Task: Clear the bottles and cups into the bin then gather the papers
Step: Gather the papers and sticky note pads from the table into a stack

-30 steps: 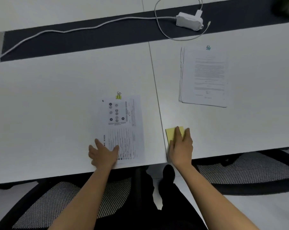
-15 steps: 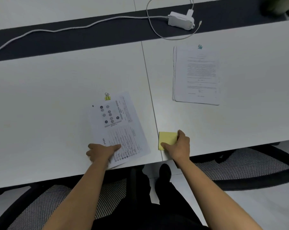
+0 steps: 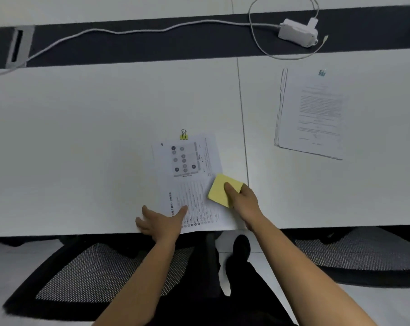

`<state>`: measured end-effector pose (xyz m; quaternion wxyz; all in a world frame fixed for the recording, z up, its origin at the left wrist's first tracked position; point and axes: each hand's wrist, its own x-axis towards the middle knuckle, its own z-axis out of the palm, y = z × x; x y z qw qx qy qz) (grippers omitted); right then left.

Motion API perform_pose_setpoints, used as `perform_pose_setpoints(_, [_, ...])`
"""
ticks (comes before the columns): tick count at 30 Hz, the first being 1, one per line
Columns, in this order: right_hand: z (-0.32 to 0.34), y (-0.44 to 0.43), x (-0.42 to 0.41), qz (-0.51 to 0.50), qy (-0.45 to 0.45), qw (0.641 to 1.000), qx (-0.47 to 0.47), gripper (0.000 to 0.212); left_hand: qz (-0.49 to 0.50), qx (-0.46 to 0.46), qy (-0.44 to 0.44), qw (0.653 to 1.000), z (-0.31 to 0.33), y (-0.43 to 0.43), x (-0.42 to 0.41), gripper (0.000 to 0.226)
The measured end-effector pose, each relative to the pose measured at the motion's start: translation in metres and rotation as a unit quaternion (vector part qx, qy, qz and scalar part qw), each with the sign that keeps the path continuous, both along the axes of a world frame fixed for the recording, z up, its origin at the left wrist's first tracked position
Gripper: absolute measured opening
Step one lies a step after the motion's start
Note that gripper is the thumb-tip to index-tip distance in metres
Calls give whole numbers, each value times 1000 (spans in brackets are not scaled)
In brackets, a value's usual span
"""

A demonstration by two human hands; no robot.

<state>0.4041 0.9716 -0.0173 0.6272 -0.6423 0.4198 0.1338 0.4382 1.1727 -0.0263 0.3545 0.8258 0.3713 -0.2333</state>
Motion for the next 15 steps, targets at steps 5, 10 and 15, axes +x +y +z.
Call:
perform_pose_setpoints(5, [-6,26,3,119,-12,989,-92,23,15,-22,-4,1000,5,11,-9,117])
perform_pose_setpoints(10, [-4,34,-7,98,36,994,-15,21,143,-201,57,967,7,34,-9,43])
perform_pose_setpoints(15, [10,31,-8,80,14,996,-47,17,88,-225,-23,970,28,33,-1,25])
